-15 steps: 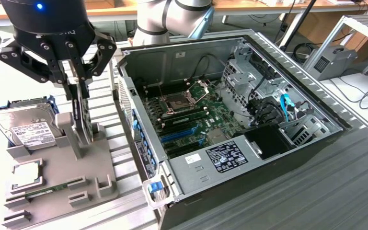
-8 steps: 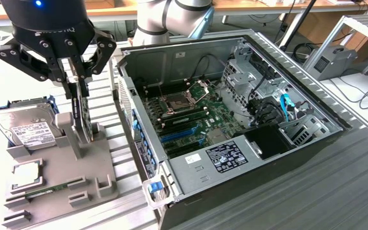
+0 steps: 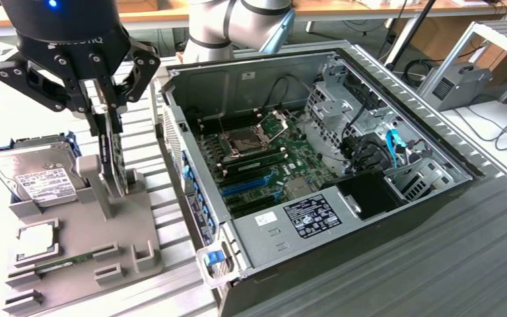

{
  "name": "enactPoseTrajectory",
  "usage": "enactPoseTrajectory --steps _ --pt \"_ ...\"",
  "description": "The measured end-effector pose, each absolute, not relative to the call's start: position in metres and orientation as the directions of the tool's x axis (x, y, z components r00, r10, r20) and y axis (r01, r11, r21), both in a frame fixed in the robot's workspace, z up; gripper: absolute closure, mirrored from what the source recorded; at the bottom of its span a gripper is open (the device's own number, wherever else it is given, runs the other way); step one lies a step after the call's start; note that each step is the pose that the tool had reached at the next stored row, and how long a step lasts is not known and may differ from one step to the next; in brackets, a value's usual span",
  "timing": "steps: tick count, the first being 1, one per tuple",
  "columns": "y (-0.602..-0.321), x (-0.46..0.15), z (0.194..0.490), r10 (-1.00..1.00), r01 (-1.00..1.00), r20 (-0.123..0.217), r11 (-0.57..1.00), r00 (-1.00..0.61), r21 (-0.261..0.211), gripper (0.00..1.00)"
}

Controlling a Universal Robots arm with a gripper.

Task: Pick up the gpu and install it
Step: 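Pick up the gpu and move the gpu toward the slot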

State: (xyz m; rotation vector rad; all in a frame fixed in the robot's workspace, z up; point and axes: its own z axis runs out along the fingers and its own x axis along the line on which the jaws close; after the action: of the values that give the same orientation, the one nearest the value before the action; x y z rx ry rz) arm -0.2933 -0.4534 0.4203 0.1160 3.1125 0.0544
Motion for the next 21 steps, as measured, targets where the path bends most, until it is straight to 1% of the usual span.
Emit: enactPoseTrajectory --steps 21 --pt "-0.453 -0.273 0.42 0.075 0.074 -0.025 0.997 -0.997 0.035 0.74"
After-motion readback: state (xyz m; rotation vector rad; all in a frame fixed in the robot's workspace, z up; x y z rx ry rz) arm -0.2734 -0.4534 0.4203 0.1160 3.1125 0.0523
